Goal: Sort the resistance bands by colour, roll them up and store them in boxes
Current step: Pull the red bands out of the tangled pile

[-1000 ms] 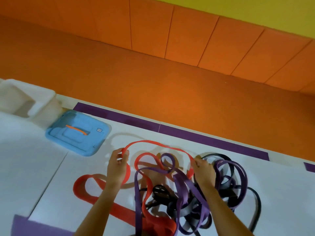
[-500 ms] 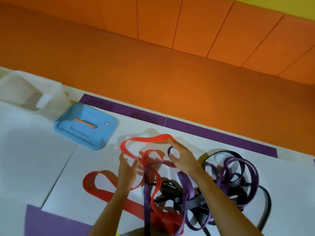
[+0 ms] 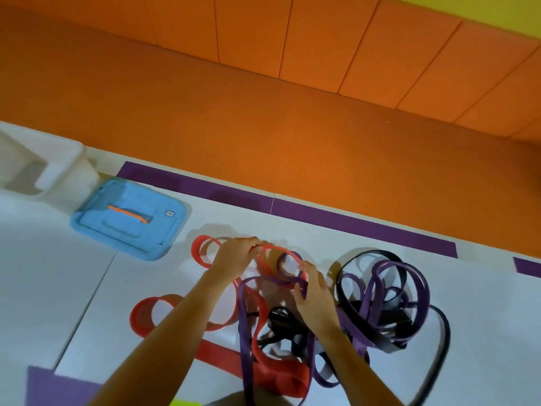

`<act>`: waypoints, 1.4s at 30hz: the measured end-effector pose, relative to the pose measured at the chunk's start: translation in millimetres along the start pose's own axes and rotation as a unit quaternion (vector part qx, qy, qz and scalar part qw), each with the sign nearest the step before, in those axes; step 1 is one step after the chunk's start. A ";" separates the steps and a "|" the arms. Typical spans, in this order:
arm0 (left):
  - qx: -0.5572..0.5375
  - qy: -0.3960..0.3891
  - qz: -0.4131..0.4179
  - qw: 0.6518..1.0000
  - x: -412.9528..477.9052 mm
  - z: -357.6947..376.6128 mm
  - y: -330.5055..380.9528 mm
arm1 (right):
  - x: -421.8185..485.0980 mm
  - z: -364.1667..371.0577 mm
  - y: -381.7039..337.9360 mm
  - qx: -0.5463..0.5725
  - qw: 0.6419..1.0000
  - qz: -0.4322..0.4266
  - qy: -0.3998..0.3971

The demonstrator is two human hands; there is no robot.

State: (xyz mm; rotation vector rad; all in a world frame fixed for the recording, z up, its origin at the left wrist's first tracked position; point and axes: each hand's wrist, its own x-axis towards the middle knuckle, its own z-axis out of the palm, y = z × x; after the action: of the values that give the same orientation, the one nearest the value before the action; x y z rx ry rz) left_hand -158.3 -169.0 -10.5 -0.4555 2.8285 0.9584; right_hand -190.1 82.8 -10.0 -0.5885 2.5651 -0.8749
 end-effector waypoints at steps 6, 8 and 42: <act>-0.033 0.039 -0.037 0.998 -7.7 -1.5 0.7 | -1.8 13.2 6.7 -0.055 0.995 0.086 -0.011; -0.019 -0.034 -0.010 0.999 -9.2 -2.8 6.3 | 3.0 17.0 5.6 -0.048 0.991 0.124 0.002; 0.046 0.023 -0.167 0.985 -108.9 37.6 -26.9 | -71.0 -37.5 59.4 0.081 0.950 0.255 0.160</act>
State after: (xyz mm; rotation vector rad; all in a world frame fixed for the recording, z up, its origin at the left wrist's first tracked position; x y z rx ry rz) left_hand -45.8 -139.8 -33.0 -0.9147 2.6970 0.7568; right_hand -163.2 178.9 -5.8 0.2855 2.6852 -1.0336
